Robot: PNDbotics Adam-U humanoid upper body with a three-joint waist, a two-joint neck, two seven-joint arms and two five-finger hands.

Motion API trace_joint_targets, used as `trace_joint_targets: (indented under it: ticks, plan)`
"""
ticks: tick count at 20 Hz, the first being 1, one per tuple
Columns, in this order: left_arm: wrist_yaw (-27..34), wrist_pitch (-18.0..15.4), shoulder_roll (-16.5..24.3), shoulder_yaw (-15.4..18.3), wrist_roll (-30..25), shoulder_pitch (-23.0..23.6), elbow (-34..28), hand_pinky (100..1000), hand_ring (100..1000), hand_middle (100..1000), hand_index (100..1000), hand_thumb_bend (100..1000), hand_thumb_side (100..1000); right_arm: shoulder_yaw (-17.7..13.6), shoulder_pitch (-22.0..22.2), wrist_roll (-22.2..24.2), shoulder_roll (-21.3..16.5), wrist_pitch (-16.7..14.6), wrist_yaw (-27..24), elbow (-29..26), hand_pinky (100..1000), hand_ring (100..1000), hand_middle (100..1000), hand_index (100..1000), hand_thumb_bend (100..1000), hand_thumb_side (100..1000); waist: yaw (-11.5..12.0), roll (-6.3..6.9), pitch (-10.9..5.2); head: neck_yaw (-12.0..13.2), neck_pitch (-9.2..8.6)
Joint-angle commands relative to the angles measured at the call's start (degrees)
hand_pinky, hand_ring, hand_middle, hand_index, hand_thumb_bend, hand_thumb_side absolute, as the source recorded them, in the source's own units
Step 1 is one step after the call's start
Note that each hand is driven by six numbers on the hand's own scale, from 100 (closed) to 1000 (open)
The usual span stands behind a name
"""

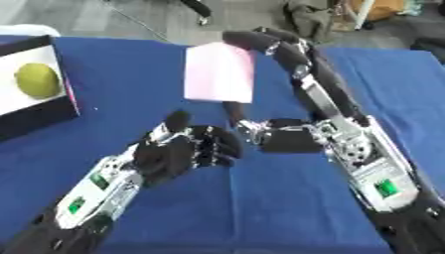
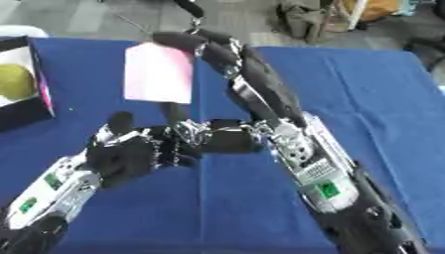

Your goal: Pick up the objects with one hand, pass them to the other hand, and then place them into the box on the other side of the table.

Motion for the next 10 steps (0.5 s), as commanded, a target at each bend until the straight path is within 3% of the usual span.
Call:
trace_joint_targets:
  ticks: [1,10]
  plan:
    - [3.66,-0.92,1.47,0.74,-2.18,-0.59,-0.64,905,854,722,808,857,730,-0.07,-0.74,0.72,-0.20,-0.22,-0.96,-1.22,752,754,576,883,100,129,0.15,0.15,-0.62,-0.36,-0.14]
    - [5.57,-2.42,1.44,2.21,-2.59,-0.31,0.48,906,858,730,806,814,711,0.25,-0.68,1.49,-0.33,-0.25,-2.00,-1.22,751,757,575,878,100,148,0.50,-0.01,-0.60,-0.68,-0.14]
